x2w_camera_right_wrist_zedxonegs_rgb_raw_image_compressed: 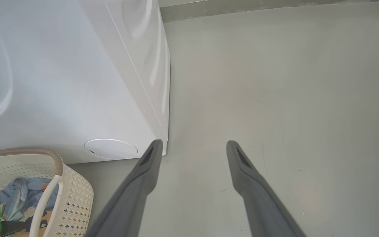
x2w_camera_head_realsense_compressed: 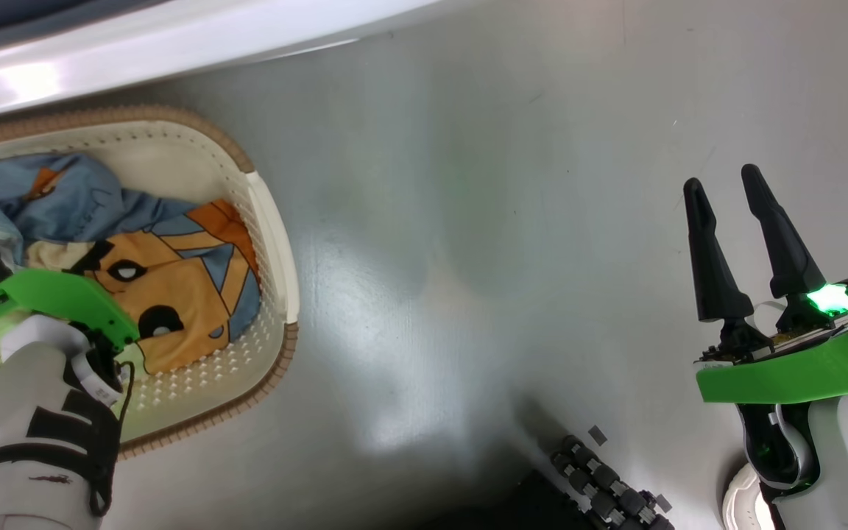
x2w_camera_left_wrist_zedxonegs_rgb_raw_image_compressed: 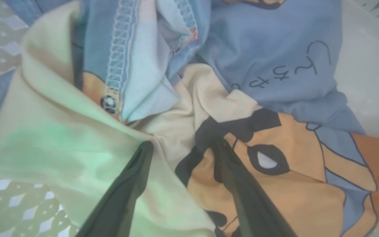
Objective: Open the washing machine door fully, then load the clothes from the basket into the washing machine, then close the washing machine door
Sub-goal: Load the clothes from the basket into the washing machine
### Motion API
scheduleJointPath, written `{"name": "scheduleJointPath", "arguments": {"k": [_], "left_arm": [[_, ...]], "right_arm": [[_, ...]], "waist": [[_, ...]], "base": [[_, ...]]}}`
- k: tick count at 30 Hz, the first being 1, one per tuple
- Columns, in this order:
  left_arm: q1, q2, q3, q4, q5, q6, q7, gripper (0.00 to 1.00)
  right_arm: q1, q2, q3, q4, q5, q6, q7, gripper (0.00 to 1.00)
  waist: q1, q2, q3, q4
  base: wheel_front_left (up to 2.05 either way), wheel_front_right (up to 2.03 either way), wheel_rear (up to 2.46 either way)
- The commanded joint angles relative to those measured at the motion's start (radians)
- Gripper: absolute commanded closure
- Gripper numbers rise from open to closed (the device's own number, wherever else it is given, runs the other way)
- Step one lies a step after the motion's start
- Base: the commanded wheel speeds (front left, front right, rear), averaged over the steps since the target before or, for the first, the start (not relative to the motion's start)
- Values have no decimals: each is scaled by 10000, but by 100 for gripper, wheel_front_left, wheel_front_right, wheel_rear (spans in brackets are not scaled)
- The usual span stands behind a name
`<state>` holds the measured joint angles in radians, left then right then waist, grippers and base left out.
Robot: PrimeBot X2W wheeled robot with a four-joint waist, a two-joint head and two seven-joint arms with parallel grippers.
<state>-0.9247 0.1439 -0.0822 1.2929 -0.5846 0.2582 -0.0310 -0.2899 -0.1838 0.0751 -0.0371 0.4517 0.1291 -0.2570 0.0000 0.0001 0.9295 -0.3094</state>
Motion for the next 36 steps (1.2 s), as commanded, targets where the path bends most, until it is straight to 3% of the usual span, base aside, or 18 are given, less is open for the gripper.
{"name": "scheduleJointPath", "arguments": {"k": [1,6,8,11,12,15,17,18,25,36], "left_arm": [[254,315,124,-22,73,51,-75,0],[240,305,-43,-22,147,76,-61,0],[228,294,-113,-22,184,92,-50,5],[193,253,-193,-22,214,96,-72,25],[178,243,-227,-22,231,91,-85,53],[150,220,-366,-22,317,67,-101,72],[120,211,-448,-22,369,48,-183,94],[112,203,-483,-22,387,36,-207,100],[269,100,-483,-21,272,-66,-511,100],[1126,-227,-388,-21,-21,-442,-1331,100]], "right_arm": [[142,-94,140,-202,132,16,-48,0],[80,-92,97,-191,167,16,-48,0],[65,-97,63,-199,165,16,-48,0],[52,-107,5,-215,158,16,-48,0],[48,-109,-8,-219,156,16,-48,0],[41,-121,-18,-225,152,16,-48,0],[36,-124,-15,-234,146,16,-48,0],[33,-128,-18,-236,146,16,-48,0],[4,-83,-4,-129,145,16,-48,0],[143,32,92,8,90,16,-48,0]], "waist": [[0,-1,52,-19],[0,-1,176,-70],[0,-1,210,-82],[0,-1,247,-77],[0,-1,254,-74],[0,-1,257,-62],[0,-1,256,-52],[0,-1,254,-46],[0,-1,-56,32],[0,-1,-1404,362]], "base": [[0,0,0],[0,0,0],[0,0,0],[0,0,0],[0,0,0],[0,0,0],[0,0,0],[0,0,0],[0,0,0],[0,0,0]]}}
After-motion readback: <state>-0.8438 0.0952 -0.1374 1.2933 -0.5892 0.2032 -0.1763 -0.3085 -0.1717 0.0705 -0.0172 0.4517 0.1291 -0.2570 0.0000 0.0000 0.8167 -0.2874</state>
